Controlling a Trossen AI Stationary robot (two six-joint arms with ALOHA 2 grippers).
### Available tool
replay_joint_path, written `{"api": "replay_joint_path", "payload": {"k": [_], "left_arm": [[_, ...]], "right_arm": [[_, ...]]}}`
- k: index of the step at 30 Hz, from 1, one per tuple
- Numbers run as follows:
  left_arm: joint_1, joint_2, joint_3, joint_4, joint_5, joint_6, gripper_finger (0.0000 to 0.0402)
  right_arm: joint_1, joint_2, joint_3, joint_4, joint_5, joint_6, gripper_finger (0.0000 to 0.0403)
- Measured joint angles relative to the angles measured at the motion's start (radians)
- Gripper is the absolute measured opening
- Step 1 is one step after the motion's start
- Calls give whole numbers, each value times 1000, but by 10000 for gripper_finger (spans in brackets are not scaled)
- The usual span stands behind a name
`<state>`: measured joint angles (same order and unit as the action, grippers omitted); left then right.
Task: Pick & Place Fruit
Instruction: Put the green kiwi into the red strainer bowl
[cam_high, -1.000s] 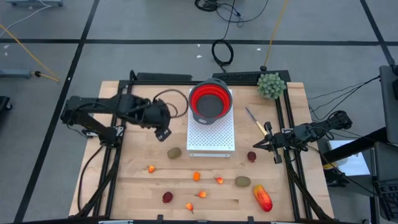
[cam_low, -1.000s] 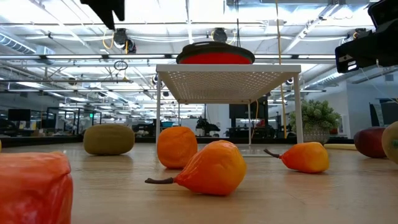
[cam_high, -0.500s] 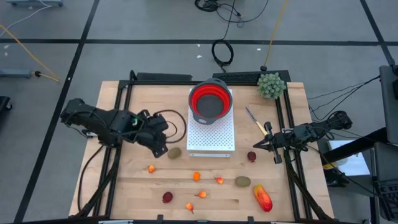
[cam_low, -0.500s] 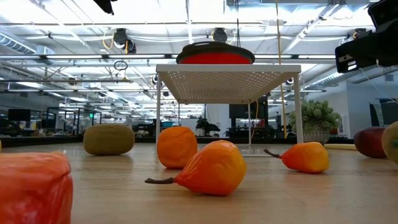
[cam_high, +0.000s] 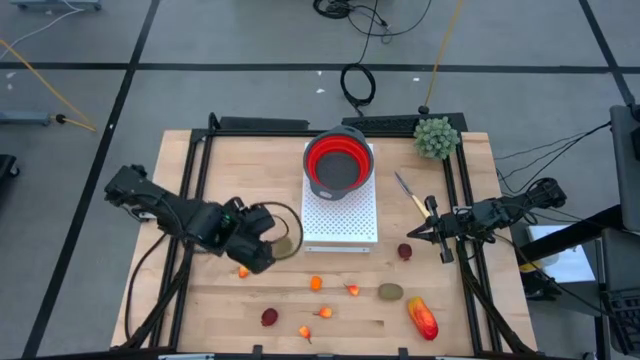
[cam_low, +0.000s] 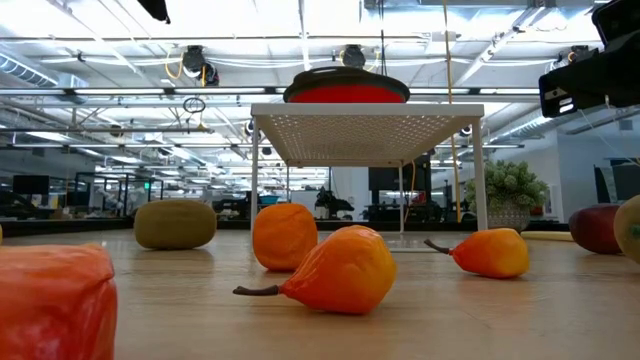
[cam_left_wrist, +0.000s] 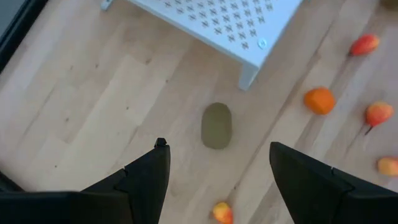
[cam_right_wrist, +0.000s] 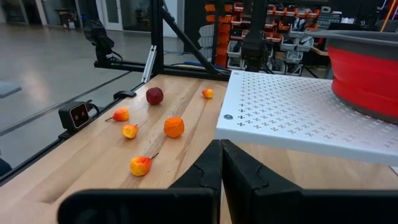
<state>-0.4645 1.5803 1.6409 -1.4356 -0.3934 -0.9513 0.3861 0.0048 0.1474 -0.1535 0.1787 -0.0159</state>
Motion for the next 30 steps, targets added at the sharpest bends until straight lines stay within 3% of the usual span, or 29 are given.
{"api": "replay_joint_path", "payload": {"k": [14,20,30], "left_arm": [[-71,156,-5,2,17,-21,273],[-96,161,-58,17,25,-83,273],[-103,134,-203,149,67,-60,273]], "right_arm": [[0,0,0,-1,0,-3,0],[0,0,0,-1,0,-3,0],[0,0,0,-1,1,-3,0]]}}
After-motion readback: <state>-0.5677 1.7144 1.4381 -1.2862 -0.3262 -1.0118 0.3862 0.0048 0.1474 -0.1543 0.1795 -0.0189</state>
